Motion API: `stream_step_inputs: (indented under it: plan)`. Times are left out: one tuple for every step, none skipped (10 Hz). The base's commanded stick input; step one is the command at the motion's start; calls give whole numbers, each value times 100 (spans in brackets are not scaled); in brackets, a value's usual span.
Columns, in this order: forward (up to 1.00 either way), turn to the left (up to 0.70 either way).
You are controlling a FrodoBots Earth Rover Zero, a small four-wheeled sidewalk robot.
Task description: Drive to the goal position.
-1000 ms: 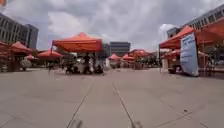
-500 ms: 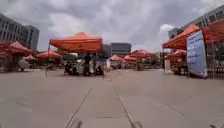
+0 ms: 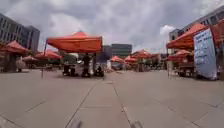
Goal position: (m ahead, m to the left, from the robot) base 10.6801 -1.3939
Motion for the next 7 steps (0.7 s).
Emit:
stream_step_inputs:
  plan:
    - [85,-2]
    - [85,-2]
    - [85,-2]
    - [85,-2]
    - [85,-2]
    - [85,-2]
    - [85,-2]
